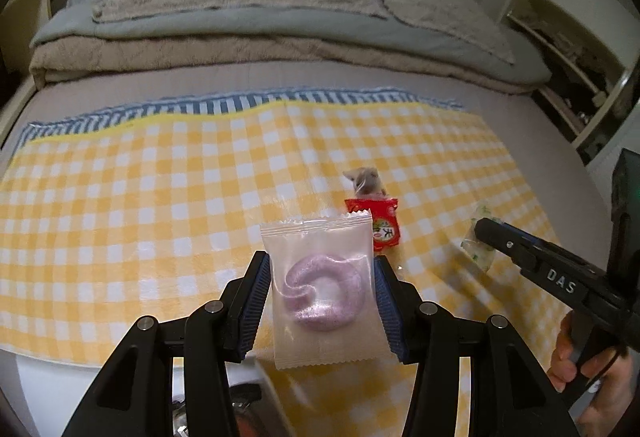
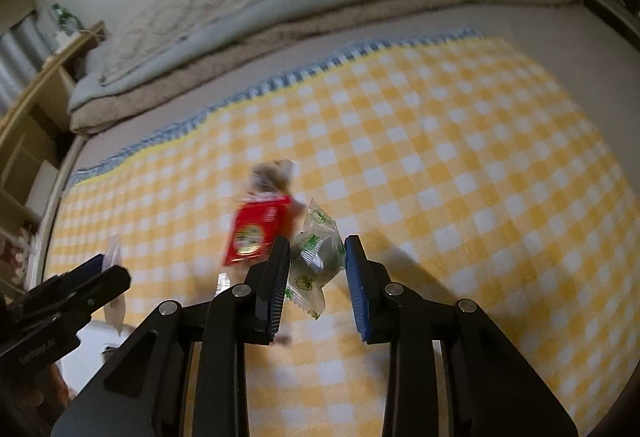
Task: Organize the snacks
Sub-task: 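Carry both candies over the white tray and open both tools to release them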
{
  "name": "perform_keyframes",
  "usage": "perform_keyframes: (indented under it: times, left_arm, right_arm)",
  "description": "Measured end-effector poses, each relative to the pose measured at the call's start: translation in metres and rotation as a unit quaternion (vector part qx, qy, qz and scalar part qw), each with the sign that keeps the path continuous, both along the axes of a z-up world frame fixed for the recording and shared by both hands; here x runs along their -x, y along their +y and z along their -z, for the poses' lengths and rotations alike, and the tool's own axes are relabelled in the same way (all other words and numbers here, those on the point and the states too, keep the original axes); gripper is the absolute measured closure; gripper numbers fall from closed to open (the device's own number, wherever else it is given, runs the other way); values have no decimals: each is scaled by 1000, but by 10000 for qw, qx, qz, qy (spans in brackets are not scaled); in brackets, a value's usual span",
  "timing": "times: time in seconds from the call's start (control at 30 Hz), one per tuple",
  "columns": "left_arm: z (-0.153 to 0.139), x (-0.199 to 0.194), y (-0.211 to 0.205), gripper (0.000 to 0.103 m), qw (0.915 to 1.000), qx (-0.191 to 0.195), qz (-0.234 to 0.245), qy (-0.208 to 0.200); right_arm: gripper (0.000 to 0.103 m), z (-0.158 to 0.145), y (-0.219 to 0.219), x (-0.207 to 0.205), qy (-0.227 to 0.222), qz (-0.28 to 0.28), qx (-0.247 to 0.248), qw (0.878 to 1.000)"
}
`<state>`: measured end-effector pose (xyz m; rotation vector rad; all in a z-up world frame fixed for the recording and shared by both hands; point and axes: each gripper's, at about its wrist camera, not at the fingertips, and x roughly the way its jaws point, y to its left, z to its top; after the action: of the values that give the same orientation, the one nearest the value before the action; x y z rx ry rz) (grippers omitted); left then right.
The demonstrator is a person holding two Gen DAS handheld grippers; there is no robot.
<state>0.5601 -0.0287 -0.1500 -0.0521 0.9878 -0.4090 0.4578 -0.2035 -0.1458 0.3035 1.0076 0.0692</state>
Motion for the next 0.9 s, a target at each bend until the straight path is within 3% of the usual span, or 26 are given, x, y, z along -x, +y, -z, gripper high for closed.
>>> perform_keyframes:
  times: [0.2, 0.5, 0.9]
  left_arm:
    - [-32, 35, 34, 53, 9997, 63, 40, -251]
    - [-66, 88, 103, 53, 9989, 102, -73, -455]
    - [-77, 154, 190, 53, 9988, -25, -314, -365]
  right_arm:
    - [74, -37, 27, 31, -456, -260, -5, 9986]
    - [74, -69, 81, 72, -853, -759, -225, 9932]
    - [74, -69, 176, 101, -848, -1650, -445, 9816]
